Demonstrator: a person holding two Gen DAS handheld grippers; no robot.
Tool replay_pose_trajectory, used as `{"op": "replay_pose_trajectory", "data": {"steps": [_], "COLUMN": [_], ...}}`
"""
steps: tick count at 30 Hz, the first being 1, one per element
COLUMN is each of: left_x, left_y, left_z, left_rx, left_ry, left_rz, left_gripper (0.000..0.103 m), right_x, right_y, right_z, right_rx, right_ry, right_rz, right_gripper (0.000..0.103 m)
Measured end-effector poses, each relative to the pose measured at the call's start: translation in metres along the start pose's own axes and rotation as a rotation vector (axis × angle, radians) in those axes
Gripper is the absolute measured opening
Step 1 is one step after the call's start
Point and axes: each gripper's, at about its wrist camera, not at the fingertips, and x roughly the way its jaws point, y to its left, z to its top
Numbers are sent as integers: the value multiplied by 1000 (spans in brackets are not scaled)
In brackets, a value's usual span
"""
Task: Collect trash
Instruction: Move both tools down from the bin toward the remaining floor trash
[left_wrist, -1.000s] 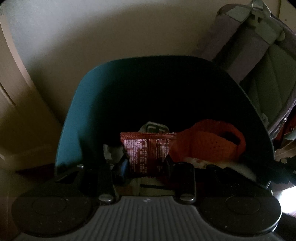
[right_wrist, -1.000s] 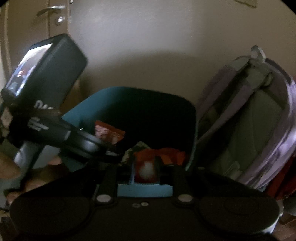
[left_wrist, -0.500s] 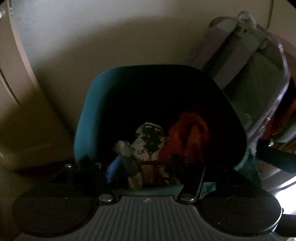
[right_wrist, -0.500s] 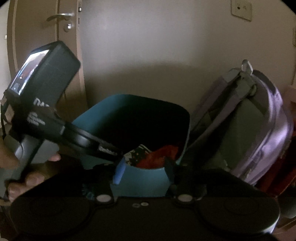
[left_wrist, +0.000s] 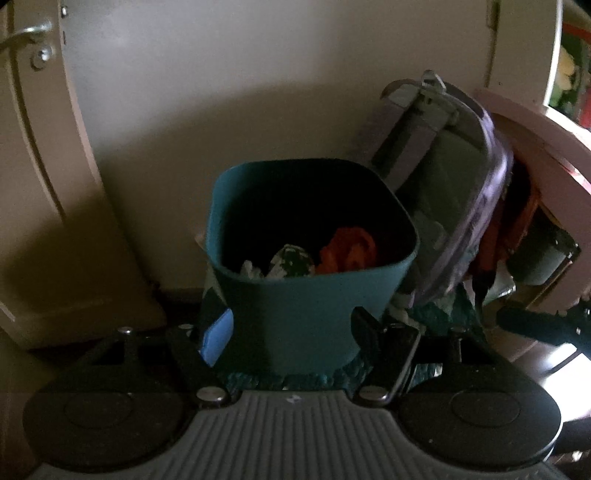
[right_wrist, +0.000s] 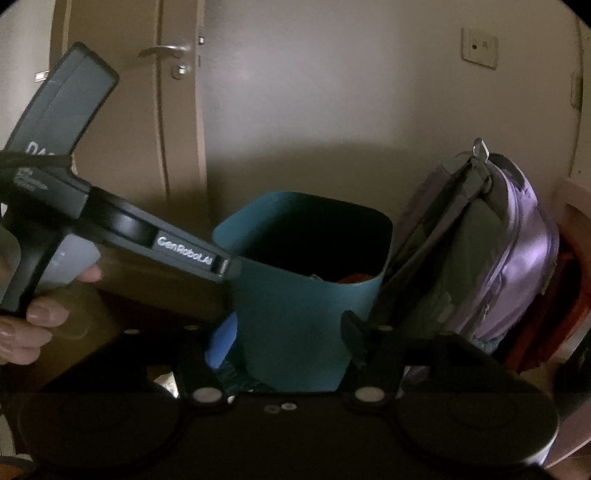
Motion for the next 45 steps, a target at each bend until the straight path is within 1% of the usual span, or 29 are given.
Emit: {"op": "replay_pose_trajectory", "data": {"steps": [3, 4, 5, 7, 8, 12, 14, 17, 20, 23, 30, 34, 39, 42, 45], "left_x": [-21, -26, -32, -42, -44, -51, -50, -40, -21, 5, 81, 126, 175, 202, 228], "left_y": [-1, -1, -2, -3, -4, -4, -6, -8, -9, -9, -4, -2, -3, -5, -11], "left_z": [-19, -26, -33, -49, -55, -84, -97, -118, -138, -158, -201, -224, -249, -265, -284], "left_rx": [18, 27, 39, 58, 64, 81, 98, 122, 152, 173, 163, 143, 157, 188, 255], "left_ry": [-3, -1, -1, -1, 4, 30, 41, 80, 126, 186, 330, 411, 486, 536, 580], "left_rz": [-8, -17, -24, -16, -22, -39, -37, -38, -32, -31, -47, -59, -78, -115, -139], "left_gripper": [71, 74, 74, 75, 75, 80, 80, 80, 80, 80, 80, 80, 80, 80, 80], "right_x": [-17, -22, -25, -30, -33, -36, -33, -25, -10, 10, 66, 97, 138, 159, 177], "right_y": [6, 9, 10, 13, 15, 24, 27, 31, 37, 44, 47, 49, 53, 56, 61], "right_z": [-9, -13, -18, -26, -32, -57, -69, -89, -113, -139, -199, -234, -272, -293, -316], "right_rx": [-2, 0, 2, 8, 12, 25, 33, 47, 48, 42, 55, 58, 58, 48, 19], "right_ry": [-1, -2, 0, 5, 9, 41, 61, 91, 131, 186, 297, 354, 444, 495, 561], "right_rz": [10, 12, 15, 14, 18, 27, 42, 62, 78, 103, 154, 169, 199, 223, 239], "right_gripper": [64, 65, 65, 69, 70, 73, 75, 80, 82, 83, 83, 83, 83, 83, 83]}}
